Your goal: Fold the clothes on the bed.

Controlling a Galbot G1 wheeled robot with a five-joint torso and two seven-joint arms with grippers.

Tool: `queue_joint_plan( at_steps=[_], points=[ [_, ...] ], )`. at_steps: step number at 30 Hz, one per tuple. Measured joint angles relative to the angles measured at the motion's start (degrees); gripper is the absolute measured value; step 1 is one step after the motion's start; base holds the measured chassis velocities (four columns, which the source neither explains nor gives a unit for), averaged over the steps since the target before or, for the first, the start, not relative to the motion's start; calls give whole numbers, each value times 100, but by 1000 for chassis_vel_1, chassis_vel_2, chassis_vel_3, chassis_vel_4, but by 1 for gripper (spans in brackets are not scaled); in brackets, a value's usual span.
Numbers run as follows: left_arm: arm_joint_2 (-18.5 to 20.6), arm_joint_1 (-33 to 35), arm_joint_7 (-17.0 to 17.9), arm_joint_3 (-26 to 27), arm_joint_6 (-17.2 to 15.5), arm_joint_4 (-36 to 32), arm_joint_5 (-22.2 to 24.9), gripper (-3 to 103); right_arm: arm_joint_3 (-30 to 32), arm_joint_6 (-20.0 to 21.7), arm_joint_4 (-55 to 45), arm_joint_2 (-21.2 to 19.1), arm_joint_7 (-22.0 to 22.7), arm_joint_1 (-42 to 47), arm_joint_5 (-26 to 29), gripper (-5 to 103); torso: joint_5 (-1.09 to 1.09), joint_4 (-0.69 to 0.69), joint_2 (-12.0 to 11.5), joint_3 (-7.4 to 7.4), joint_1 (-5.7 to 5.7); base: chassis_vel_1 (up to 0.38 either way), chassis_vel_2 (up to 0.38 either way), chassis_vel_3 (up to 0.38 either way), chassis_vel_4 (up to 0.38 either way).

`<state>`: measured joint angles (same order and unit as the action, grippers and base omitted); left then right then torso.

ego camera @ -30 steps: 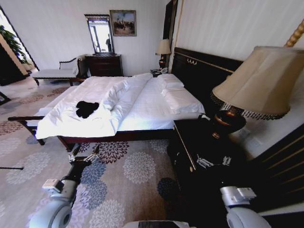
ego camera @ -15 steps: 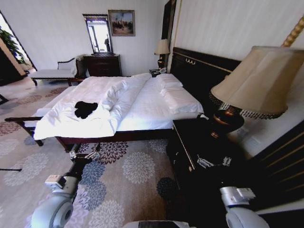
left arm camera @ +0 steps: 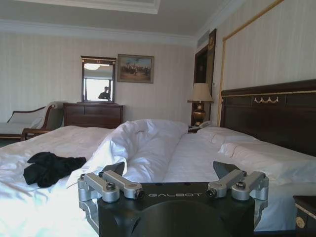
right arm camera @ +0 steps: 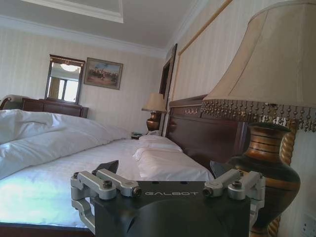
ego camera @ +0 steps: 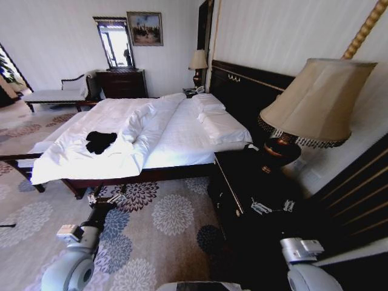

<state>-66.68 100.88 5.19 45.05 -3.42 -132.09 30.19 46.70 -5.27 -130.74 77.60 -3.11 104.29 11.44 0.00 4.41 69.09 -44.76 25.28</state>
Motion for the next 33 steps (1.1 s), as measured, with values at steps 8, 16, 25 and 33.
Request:
queue_joint_plan(
  at_steps=[8, 16, 25, 33],
  points=[
    [-3, 26, -10, 15, -12, -2, 12, 100, 2, -2, -20, 7, -2, 17, -13, 100, 0, 1, 0, 0, 0, 0, 0, 0, 0],
    [-17, 149, -89, 72, -343, -65, 20, 100, -25, 2, -25, 23, -15, 22, -21, 100, 0, 0, 0, 0, 0, -2, 11, 16, -6],
    [-32, -4, -38, 29, -38, 55, -28, 100, -32, 4, -8, 25, -24, 11, -18, 100, 0, 0, 0, 0, 0, -4, 34, 37, -1],
    [-29, -30, -20, -65, -14, 35, -103, 100, -62, 4, 47, 30, -26, -36, -2, 100, 0, 0, 0, 0, 0, -19, 17, 28, -14]
  ],
)
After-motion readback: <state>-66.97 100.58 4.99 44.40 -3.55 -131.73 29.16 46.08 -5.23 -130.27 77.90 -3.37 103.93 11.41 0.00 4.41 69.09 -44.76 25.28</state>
